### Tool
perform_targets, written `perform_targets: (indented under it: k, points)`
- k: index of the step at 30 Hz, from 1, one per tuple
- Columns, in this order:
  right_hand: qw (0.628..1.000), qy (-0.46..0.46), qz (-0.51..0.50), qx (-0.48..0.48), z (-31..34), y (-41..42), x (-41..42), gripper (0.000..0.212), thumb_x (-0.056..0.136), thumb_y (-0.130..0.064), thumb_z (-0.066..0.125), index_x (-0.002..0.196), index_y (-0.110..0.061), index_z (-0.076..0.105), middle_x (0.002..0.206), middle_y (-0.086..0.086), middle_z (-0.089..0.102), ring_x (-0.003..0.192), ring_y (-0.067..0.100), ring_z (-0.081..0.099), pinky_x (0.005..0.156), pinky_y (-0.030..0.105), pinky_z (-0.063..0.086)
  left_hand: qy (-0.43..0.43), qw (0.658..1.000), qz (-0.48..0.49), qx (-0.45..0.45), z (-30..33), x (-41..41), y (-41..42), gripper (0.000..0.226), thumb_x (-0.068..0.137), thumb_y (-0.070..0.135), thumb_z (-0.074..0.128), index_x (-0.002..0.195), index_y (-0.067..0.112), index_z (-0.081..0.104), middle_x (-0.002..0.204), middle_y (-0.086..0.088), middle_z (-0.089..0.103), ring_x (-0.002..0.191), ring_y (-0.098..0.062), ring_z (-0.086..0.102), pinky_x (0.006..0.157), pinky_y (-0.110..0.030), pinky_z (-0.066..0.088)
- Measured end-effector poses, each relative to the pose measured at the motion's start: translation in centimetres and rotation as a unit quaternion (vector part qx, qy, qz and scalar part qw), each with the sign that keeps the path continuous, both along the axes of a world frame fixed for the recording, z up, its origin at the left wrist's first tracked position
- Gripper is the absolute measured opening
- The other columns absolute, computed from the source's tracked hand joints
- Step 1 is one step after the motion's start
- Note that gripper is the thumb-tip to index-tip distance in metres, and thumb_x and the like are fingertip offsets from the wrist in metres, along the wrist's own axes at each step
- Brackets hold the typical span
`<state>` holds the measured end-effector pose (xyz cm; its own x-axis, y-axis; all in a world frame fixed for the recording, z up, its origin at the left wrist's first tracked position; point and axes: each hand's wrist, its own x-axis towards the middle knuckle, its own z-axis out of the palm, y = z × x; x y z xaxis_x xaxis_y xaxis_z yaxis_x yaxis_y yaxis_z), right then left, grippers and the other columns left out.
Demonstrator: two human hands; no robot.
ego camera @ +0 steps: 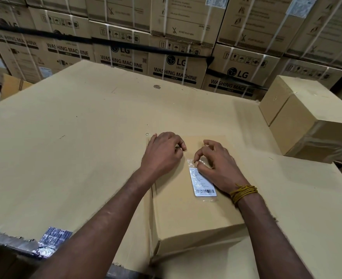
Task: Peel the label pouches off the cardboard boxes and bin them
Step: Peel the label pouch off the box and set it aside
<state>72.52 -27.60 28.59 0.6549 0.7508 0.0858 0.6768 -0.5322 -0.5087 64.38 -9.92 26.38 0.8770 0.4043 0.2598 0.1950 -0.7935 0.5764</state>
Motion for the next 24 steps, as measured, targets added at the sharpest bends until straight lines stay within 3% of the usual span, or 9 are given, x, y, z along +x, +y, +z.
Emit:
perform_targets:
  k: [18, 24]
  points:
    - [1.0, -0.003, 0.019, -0.021, 0.23, 0.18, -0.13, 0.027, 0.09, -0.029, 0.056, 0.105, -0.052, 0.057, 0.157, -0.01, 0.025, 0.142, 0.011, 0.025, 0.106, 0.037, 0.022, -0.004, 1.0, -0.002, 0.007, -0.03, -0.04, 0.11, 0.02, 0.089, 0.017, 0.05, 0.087, 0.036, 0.056, 0.112, 0.009, 0.061, 0.118, -0.01, 0.049, 0.117, -0.04, 0.022]
    - [1.0, -0.004, 0.011, -0.022, 0.38, 0.21, -0.24, 0.018, 0.09, -0.025, 0.057, 0.099, -0.04, 0.059, 0.156, -0.007, 0.028, 0.143, 0.014, 0.027, 0.104, 0.034, 0.019, -0.006, 1.0, -0.003, 0.008, -0.01, -0.06, 0.14, 0.021, 0.089, 0.018, 0.05, 0.086, 0.037, 0.055, 0.112, 0.009, 0.061, 0.118, -0.01, 0.049, 0.116, -0.039, 0.022]
